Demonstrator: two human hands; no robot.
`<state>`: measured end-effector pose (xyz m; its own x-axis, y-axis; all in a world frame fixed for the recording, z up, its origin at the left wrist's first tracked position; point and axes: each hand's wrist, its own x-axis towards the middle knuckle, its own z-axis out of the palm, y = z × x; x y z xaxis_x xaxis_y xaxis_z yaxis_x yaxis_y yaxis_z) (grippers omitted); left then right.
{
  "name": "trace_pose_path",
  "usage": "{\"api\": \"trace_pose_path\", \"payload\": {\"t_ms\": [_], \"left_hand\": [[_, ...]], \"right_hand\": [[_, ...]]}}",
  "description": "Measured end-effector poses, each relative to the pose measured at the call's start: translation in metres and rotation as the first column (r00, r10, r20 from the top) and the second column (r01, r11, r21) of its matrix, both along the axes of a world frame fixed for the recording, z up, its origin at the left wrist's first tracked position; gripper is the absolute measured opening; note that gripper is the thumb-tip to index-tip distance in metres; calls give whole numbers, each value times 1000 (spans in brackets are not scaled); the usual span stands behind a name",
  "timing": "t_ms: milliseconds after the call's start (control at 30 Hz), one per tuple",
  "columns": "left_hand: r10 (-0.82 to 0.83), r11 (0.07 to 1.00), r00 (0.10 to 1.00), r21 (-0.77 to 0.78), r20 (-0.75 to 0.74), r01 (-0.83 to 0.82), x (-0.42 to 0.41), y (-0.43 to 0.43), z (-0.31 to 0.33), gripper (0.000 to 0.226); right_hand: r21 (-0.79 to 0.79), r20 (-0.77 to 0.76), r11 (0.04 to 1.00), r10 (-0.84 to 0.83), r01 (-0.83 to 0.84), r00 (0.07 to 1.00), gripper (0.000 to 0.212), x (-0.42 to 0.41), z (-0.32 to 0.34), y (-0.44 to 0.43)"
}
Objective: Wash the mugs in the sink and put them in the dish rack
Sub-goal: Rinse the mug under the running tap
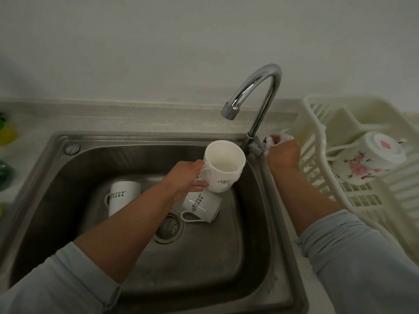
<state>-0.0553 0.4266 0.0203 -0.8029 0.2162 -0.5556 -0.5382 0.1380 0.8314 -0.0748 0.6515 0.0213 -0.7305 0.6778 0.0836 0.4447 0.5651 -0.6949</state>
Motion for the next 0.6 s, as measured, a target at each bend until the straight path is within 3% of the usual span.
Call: {"api": "trace_pose_path", "payload": {"t_ms": [333,600], "left_hand": [[0,1000,999,-5,37,0,-2,-3,-5,33],[9,1000,999,-3,45,-8,2,-4,-2,27]], "right_hand": [[32,110,998,44,-48,993,16,-3,7,6],[51,101,997,57,-62,993,19,-1,5,1]]}}
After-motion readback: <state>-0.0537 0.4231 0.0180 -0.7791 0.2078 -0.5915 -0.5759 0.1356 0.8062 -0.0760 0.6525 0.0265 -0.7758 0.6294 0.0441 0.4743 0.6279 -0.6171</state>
